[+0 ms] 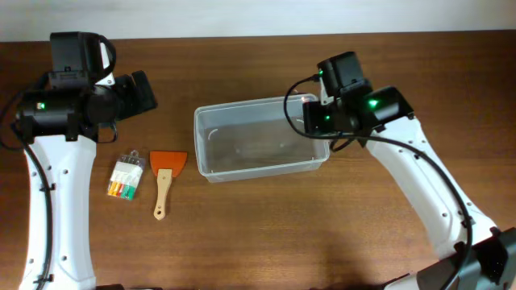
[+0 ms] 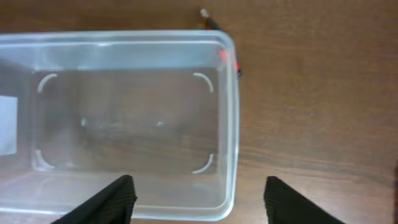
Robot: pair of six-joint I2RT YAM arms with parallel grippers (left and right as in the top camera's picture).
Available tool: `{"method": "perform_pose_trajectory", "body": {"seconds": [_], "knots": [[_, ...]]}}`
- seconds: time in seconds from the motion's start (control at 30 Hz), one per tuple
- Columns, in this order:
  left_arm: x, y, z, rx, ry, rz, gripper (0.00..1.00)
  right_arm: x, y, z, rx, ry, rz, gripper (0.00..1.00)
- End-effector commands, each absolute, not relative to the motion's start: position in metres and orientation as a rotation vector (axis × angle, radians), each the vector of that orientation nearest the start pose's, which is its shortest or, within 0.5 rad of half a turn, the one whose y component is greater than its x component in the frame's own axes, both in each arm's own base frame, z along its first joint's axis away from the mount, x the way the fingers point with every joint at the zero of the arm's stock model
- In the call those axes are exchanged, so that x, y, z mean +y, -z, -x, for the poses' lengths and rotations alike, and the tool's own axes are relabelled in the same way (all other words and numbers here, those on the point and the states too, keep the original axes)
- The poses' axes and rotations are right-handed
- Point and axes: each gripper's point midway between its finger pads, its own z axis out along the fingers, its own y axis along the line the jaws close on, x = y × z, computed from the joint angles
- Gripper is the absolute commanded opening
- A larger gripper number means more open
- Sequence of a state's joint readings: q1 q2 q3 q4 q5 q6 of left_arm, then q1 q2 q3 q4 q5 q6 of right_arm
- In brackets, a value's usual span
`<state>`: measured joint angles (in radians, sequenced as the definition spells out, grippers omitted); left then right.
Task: Pack container
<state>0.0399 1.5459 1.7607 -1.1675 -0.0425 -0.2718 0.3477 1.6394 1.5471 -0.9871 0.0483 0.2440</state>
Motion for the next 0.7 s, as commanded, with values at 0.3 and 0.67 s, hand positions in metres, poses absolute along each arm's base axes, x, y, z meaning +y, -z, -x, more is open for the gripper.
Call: {"method": "perform_pose_trajectory", "body": {"seconds": [0.3, 0.67], "knots": [[0.025, -0.289, -0.382, 2.486, 0.023, 0.405, 0.99, 0.020, -0.197, -0.394, 2.677, -0.012, -0.236, 0.69], [0.025, -0.289, -0.382, 2.487, 0.023, 0.405, 0.99, -0.086, -0.178, -0.355, 2.793, 0.146, -0.426, 0.70]]}}
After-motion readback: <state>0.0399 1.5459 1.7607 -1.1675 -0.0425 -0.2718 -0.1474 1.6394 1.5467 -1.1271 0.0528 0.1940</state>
